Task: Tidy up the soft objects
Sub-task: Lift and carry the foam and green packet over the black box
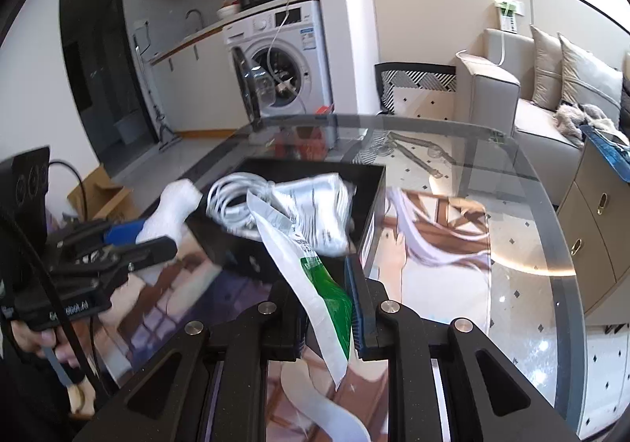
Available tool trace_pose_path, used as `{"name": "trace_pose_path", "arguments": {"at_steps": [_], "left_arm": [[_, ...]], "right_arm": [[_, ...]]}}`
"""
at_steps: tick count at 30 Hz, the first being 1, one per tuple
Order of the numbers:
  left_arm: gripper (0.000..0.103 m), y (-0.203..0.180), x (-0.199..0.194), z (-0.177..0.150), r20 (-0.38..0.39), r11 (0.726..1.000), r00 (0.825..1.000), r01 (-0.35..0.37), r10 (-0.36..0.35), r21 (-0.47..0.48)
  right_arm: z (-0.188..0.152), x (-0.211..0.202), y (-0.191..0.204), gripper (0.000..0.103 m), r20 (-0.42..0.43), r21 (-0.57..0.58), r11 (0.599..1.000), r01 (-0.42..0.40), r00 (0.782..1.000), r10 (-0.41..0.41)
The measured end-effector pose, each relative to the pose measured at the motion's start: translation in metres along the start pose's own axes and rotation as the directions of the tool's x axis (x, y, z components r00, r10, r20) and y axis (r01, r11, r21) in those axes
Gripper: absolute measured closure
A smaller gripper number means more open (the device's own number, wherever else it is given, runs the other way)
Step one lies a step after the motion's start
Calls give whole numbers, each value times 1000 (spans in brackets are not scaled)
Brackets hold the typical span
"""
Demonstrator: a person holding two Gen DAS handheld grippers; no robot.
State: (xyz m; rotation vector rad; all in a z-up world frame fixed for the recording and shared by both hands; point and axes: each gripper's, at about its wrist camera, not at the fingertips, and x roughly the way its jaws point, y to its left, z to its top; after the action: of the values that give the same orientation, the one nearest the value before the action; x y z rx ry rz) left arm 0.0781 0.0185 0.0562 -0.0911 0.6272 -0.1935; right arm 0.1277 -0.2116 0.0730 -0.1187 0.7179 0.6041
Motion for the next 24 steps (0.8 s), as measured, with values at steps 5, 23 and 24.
{"name": "trace_pose_path", "arguments": {"at_steps": [5, 23, 24], "left_arm": [[63, 6, 3, 12, 19, 1000, 1000, -9, 9, -9], [63, 20, 48, 44, 21, 1000, 1000, -2, 2, -6], [63, 19, 50, 45, 22, 1000, 1000, -5, 5, -1]], "right_arm": [[16, 2, 2, 85, 23, 53, 998, 25, 999, -27], [59, 60, 1, 85, 22, 206, 972, 118, 992, -125], [59, 65, 1, 85, 17, 209, 970, 124, 991, -130]]}}
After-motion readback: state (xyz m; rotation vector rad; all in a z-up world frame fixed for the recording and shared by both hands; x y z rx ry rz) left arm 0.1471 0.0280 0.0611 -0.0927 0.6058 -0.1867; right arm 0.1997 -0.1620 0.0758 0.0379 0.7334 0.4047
